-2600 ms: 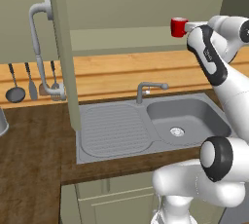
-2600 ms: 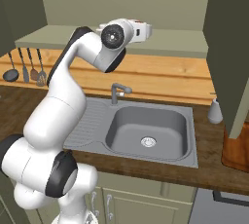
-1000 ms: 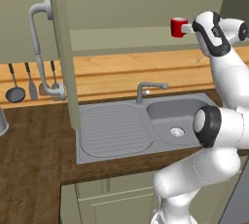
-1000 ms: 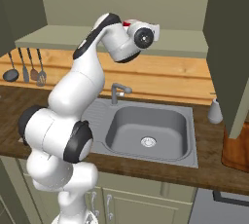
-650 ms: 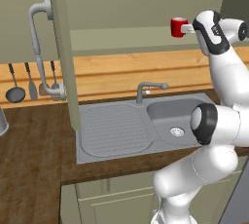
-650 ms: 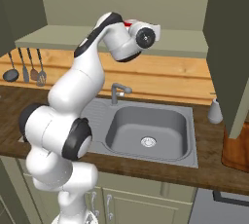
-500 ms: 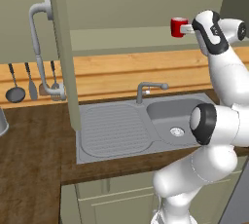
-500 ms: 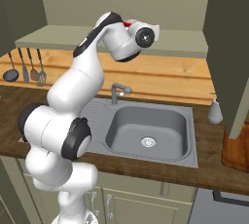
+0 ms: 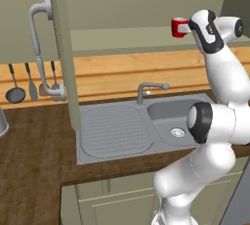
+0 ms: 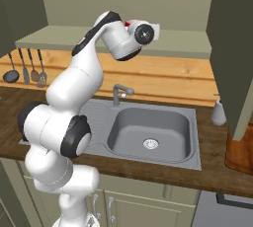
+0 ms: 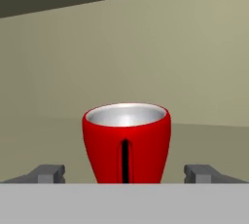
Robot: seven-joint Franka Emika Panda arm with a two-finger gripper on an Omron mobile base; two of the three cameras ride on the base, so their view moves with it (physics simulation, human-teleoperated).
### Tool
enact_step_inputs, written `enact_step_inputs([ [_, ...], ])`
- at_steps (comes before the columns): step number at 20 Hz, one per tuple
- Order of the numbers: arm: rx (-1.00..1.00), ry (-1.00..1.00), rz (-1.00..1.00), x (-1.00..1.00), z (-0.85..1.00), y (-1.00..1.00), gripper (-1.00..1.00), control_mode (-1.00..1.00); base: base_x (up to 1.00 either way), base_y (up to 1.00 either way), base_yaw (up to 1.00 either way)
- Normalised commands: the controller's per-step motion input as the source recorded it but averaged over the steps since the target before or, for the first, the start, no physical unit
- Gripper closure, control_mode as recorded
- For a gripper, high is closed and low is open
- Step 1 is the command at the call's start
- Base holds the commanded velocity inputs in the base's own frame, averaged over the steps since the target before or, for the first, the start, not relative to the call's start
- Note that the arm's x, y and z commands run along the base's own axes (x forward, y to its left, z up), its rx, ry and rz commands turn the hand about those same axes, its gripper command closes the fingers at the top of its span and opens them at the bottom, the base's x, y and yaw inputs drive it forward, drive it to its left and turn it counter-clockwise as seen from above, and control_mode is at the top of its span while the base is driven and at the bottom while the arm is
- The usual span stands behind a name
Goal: Pick the kettle from the counter and place it on the tray. Then pick the mug from the cabinet and place it on the tray. Then close the cabinet doors.
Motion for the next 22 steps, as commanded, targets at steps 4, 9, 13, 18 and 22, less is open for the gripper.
enact_step_inputs([
  [4, 0.0, 0.0, 0.0, 0.0, 0.0, -0.01, 1.0, -1.0, 0.0, 0.0, 0.0],
  [9, 0.0, 0.03, 0.0, 0.02, -0.01, 0.0, 1.0, -1.0, 0.0, 0.0, 0.0],
  [13, 0.0, 0.03, 0.0, 0.0, -0.01, 0.0, 1.0, -1.0, 0.0, 0.0, 0.0],
  [18, 0.0, -0.01, 0.0, -0.16, 0.0, 0.03, 1.0, -1.0, 0.0, 0.0, 0.0],
  [22, 0.0, 0.02, 0.0, -0.06, -0.01, 0.1, 1.0, -1.0, 0.0, 0.0, 0.0],
])
